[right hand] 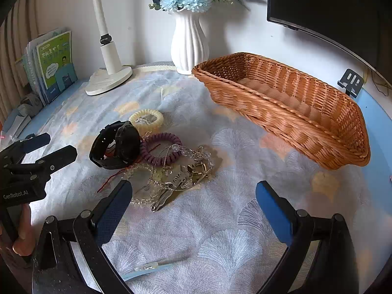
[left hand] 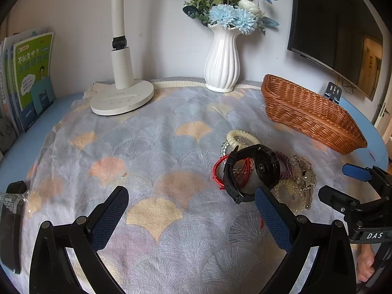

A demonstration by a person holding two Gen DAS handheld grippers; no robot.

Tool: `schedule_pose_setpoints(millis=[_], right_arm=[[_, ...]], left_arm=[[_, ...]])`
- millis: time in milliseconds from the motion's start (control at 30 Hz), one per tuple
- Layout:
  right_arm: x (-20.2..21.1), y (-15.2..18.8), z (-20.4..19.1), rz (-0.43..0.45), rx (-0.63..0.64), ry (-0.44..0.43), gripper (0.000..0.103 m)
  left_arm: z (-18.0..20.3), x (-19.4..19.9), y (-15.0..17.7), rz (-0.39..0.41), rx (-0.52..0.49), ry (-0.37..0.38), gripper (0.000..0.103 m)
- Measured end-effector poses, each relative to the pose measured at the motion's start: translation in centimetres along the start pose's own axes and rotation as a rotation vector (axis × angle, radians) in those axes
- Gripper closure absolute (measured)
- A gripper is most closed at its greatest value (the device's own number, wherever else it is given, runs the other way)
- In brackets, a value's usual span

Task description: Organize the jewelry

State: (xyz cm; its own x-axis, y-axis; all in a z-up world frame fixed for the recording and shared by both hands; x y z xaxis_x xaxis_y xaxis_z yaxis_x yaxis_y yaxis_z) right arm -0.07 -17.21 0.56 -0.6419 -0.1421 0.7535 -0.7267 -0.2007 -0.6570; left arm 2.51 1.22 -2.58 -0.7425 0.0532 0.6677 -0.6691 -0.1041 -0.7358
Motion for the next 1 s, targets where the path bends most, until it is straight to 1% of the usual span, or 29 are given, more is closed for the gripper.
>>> schedule_pose_setpoints(millis=[767, 867, 1000], right_arm=[[0.18, 0.01, -0.09, 0.016, -0.006, -0.007, 0.002], [0.15, 0.01, -0.09, 0.014, -0.005, -0.006, 0.002], [0.13, -0.05, -0.03, 0.015, -0.007, -0.007, 0.002]], left_arm=[[-0.04, -0.14, 0.15, 0.005, -0.003, -0.003, 0.001], [0.07, -0.14, 0.18, 0.001, -0.008, 0.013, 0.001], [0.32, -0.08, 0.25, 0.004, -0.018, 0.014, 0.001]])
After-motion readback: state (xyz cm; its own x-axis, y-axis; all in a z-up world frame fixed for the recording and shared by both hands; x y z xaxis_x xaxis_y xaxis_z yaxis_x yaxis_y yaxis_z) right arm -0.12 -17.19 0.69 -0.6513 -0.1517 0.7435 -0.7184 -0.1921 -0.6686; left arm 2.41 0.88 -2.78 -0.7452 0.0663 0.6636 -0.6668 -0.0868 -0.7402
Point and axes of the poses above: each gripper's, at about its wrist camera, not at the fingertips, and x roughly against the way its jaws point, z to its right, y to its underside, the point moved 4 cm from there along -x, roughly the way its jaws point, and after that the axes turned 4 degrees about x, right-handed, at the moved point
